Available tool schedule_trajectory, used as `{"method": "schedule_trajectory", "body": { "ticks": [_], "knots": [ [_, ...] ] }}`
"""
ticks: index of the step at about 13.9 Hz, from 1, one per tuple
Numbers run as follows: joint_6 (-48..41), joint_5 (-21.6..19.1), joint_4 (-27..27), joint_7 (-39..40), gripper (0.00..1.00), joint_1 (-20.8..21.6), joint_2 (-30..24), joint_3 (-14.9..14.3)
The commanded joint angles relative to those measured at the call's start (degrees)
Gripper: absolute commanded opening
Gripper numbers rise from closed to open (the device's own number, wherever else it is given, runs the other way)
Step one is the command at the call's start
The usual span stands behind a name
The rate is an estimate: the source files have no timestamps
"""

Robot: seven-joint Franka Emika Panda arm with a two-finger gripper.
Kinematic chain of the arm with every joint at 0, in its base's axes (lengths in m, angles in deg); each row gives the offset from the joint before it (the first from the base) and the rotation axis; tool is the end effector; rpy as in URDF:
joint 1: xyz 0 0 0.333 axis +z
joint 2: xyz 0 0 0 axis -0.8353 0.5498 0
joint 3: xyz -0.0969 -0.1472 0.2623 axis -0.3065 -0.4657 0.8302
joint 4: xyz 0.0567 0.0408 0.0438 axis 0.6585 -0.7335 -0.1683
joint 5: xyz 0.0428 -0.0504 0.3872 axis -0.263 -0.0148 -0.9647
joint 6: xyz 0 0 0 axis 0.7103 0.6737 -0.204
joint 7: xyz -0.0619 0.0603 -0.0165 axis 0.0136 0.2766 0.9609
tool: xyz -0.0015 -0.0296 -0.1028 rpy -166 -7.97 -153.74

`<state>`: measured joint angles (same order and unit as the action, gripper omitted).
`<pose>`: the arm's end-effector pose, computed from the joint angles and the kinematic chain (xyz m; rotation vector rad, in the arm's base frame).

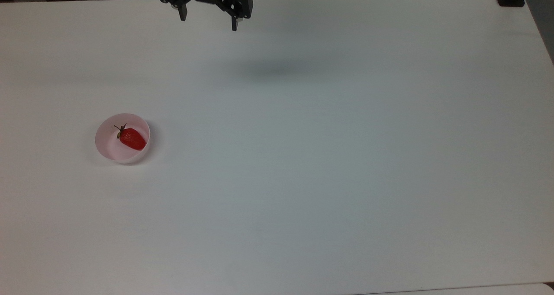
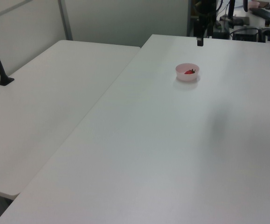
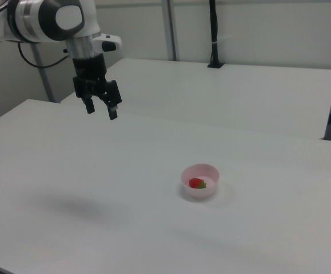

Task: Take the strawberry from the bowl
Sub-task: 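Move the open gripper over the pink bowl with the strawberry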

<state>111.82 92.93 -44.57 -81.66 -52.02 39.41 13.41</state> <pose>0.5829 0.0004 0.5792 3.0610 -0.2250 -0.0874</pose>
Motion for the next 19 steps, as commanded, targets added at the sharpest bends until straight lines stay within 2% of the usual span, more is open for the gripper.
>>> {"method": "schedule_trajectory", "body": {
  "ticks": [1, 9, 12, 14, 15, 19],
  "knots": [
    [0.3, 0.4, -0.6, 0.6, 1.0, -1.1, -1.1, -0.6],
    [1.5, 0.3, -0.5, 1.6, 1.0, -1.2, -0.6, -0.6],
    [3.9, 0.1, 0.0, 8.8, 1.0, -4.4, 0.9, -0.6],
    [4.8, -0.7, 1.8, 13.0, 1.0, -7.7, 4.5, -0.6],
    [6.5, -1.1, 3.2, 15.0, 1.0, -8.9, 6.5, -0.6],
    [17.2, -1.4, 3.4, 26.1, 1.0, -13.0, 11.8, -0.7]
  ]
}}
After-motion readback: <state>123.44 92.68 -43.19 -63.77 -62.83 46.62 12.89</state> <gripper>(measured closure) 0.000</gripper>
